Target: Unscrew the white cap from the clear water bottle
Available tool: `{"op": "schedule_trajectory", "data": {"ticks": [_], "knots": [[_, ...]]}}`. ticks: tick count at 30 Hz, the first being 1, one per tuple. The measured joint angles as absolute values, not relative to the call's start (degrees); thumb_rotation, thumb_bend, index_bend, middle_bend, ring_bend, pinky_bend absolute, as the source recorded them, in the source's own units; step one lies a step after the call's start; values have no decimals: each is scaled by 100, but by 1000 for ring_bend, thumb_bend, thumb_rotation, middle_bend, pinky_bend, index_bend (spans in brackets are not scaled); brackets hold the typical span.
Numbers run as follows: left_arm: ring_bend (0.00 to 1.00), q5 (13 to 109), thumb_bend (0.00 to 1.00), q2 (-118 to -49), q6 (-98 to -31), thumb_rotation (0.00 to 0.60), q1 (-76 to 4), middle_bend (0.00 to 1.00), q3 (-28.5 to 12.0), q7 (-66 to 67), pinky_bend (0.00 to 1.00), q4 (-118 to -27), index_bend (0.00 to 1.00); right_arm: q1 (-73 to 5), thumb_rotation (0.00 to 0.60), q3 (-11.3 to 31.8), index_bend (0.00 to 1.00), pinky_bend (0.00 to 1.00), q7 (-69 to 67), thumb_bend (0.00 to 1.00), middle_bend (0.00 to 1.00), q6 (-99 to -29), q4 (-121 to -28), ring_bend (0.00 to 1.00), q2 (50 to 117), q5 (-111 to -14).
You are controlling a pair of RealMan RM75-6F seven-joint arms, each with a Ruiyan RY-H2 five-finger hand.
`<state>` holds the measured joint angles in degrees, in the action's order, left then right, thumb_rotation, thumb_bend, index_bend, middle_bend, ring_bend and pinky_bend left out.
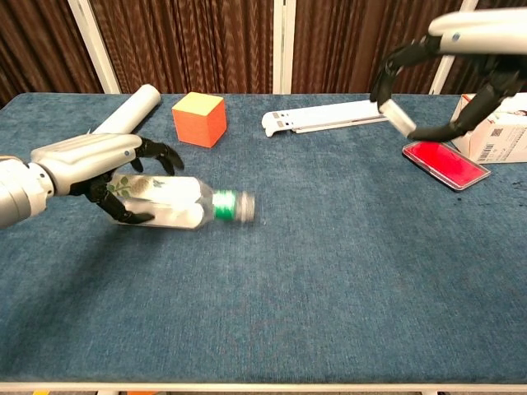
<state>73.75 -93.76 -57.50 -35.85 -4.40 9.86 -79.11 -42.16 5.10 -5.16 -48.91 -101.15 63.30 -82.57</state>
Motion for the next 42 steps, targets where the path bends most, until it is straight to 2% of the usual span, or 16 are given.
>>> {"op": "schedule_trajectory", "data": {"ticks": [5, 11, 21, 26, 30, 35, 42], "knots": [[35, 7350, 260, -9160, -5898, 600, -3468, 175, -475, 950, 176, -8240, 121, -4280, 600, 438, 550, 0, -262, 394, 217, -4706, -9778, 63, 6661, -8143], [35, 7454, 260, -8671, -6425, 600, -3175, 175, -499, 821, 165, -8588, 121, -4354, 600, 366, 515, 0, 186, 393, 190, -4595, -9073, 63, 7271, -8049], [35, 7691, 260, -7913, -7395, 600, -2505, 175, -548, 223, 159, -8951, 121, -4475, 600, 273, 352, 0, 509, 393, 148, -4384, -7768, 52, 8451, -7922], [35, 7679, 260, -7727, -7566, 600, -2266, 175, -556, 113, 157, -8859, 129, -4496, 600, 214, 246, 0, 611, 395, 136, -4304, -7360, 51, 8769, -7887], [35, 7566, 260, -7543, -7623, 600, -2099, 175, -550, 90, 157, -8697, 135, -4402, 600, 192, 141, 0, 654, 397, 126, -4511, -7406, 50, 8654, -7925], [36, 7468, 260, -7342, -7938, 600, -1779, 183, -538, 84, 155, -8524, 147, -4053, 600, 195, 122, 0, 632, 399, 117, -5201, -7686, 48, 8225, -7969], [36, 7232, 249, -7040, -8275, 600, -1220, 183, -473, 60, 149, -8339, 148, -3059, 600, 157, 102, 0, 386, 399, 97, -6639, -8325, 34, 7176, -7993]]}}
